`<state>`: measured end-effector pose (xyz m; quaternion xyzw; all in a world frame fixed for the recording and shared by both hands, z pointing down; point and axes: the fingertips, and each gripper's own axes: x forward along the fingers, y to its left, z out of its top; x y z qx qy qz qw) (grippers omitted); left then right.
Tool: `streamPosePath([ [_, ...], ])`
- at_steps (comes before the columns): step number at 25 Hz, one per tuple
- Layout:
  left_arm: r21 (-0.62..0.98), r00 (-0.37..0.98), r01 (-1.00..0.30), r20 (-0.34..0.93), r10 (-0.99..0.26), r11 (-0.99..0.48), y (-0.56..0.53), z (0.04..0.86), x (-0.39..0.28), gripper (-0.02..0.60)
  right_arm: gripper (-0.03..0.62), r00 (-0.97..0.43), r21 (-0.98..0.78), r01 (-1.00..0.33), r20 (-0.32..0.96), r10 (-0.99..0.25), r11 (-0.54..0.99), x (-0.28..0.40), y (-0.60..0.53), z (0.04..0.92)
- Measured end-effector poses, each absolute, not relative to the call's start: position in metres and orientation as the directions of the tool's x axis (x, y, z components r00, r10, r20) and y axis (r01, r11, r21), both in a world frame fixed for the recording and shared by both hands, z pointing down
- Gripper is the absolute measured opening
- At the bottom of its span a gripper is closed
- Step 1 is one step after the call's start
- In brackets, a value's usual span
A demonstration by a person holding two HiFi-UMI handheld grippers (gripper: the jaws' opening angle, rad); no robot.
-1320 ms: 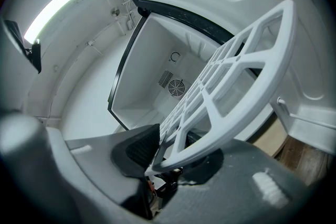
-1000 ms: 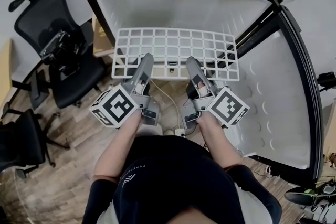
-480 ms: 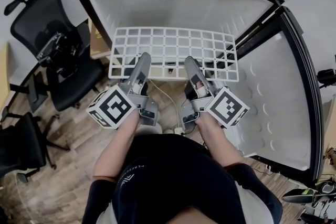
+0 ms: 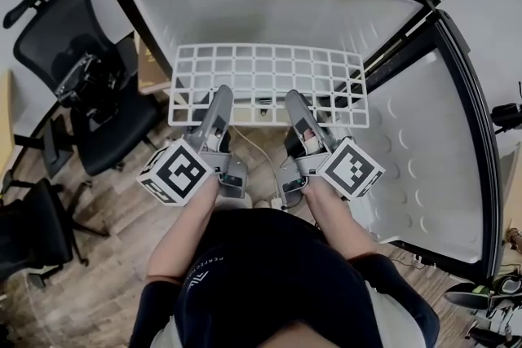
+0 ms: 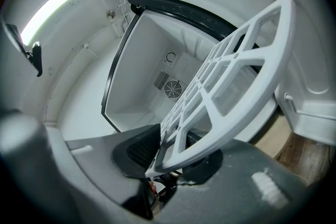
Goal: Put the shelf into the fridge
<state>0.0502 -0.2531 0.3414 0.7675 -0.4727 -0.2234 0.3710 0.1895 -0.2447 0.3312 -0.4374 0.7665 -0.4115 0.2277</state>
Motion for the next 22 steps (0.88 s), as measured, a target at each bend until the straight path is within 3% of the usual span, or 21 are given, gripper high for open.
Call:
streamPosePath([
  [22,0.779,0.428,-0.575,0.026,-0.903,-0.25,-0.2453,0.3439,0.0496,0.121,0.091,-0.525,-0.851,-0.444,-0.006,-0.851,0.28,0.1893,-0.2411,0.3361],
])
